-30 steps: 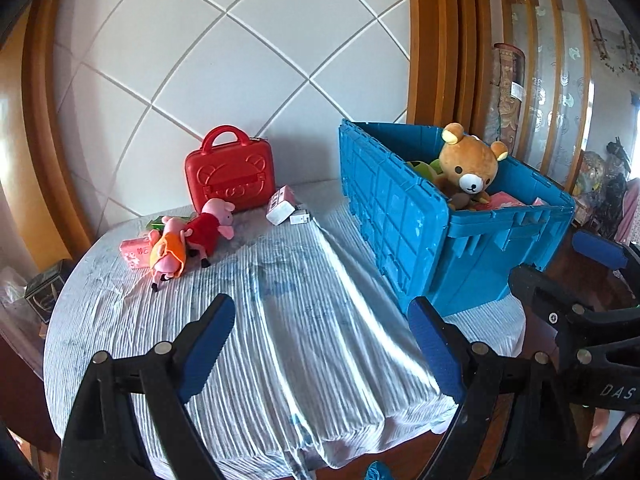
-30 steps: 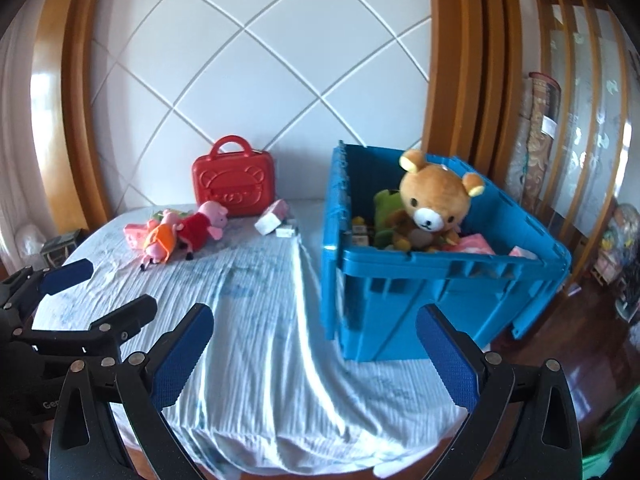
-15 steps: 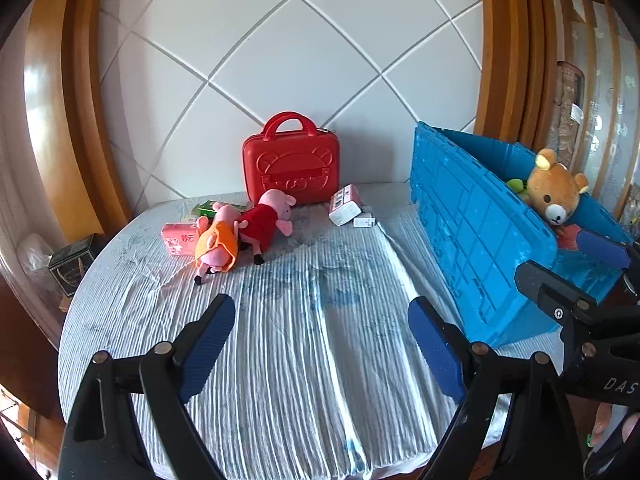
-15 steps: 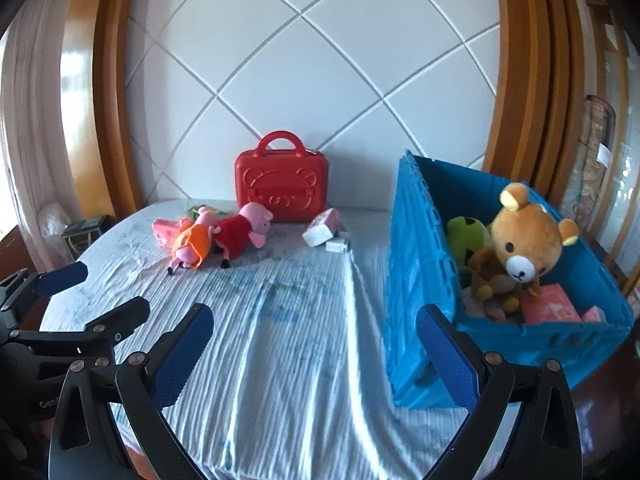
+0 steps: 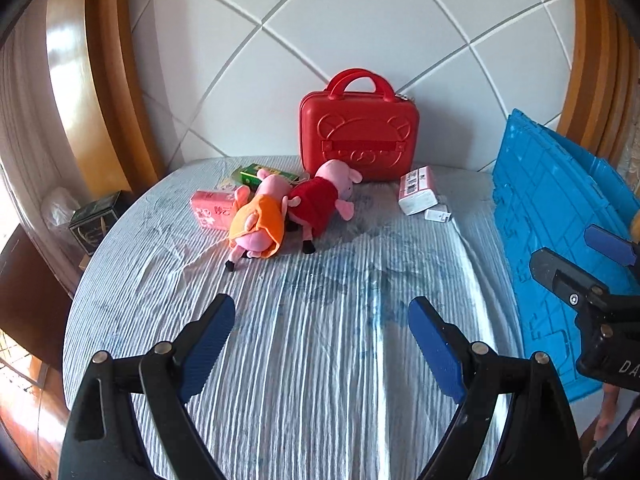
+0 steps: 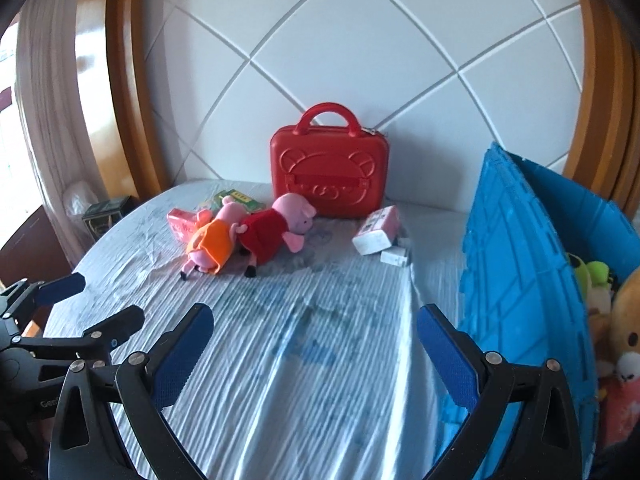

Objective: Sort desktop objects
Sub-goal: 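Move both tools back toward the remaining items on the bed, then approach the white tissue pack with left tool while right tool approaches the white medicine box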

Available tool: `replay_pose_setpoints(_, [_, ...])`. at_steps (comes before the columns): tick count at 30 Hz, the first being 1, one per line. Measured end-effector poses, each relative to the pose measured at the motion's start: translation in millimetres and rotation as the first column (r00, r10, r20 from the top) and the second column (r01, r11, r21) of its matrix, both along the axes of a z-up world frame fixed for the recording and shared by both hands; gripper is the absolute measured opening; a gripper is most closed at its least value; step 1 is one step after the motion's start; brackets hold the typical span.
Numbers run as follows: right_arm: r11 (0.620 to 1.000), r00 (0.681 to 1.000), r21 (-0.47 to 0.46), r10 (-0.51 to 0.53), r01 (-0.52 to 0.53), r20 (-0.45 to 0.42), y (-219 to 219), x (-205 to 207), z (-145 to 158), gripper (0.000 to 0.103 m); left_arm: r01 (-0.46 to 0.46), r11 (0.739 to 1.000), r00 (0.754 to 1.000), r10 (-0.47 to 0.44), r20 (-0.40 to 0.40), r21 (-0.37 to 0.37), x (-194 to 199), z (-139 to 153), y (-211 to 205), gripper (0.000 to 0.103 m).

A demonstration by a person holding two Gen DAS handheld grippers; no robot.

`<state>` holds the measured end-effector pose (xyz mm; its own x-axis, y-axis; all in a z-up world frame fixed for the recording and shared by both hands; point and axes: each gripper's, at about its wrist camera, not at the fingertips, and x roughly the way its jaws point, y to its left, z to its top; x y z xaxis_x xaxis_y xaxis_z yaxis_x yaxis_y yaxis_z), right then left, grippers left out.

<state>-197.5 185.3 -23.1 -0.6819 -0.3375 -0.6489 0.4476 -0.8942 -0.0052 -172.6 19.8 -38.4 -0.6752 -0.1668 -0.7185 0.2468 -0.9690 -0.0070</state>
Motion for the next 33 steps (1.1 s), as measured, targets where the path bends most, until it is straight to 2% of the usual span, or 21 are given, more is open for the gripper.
replay_pose_setpoints(5, [1.0, 0.999, 0.0, -0.008, 0.008, 0.036, -15.4, -22.8, -14.8, 0.103, -0.007, 1.0, 0.999, 0.007, 0.034, 0.007, -25.5, -10.8, -27.7, 0.089])
replay_pose_setpoints(11, [0.994, 0.992, 0.021, -0.11, 0.109, 0.054, -22.4, -52.1, -20.6, 0.103, 0.041, 0.999, 0.999, -0.042, 0.031, 0.027, -60.7, -14.1, -53.2, 0.089])
replay_pose_setpoints(15, [0.986, 0.983, 0.047, -0.166, 0.163, 0.08, -23.6, -74.8, -31.1, 0.103, 0.066, 0.996, 0.996, -0.07, 0.063, 0.065, -88.4, -31.1, -67.1, 0.089])
replay_pose_setpoints(21, [0.97, 0.96, 0.086, -0.238, 0.227, 0.15, -17.0, -122.4, -63.5, 0.103, 0.093, 0.992, 0.991, -0.101, 0.089, 0.091, -135.4, -60.9, -77.0, 0.089])
replay_pose_setpoints(27, [0.95, 0.924, 0.105, -0.309, 0.292, 0.223, -3.6, -179.5, -105.1, 0.103, 0.138, 0.983, 0.98, -0.153, 0.129, 0.12, -189.7, -100.5, -74.8, 0.089])
replay_pose_setpoints(33, [0.924, 0.893, 0.102, -0.382, 0.368, 0.239, 9.9, -236.7, -132.0, 0.103, 0.243, 0.963, 0.954, -0.259, 0.151, 0.12, -260.9, -133.6, -36.7, 0.089])
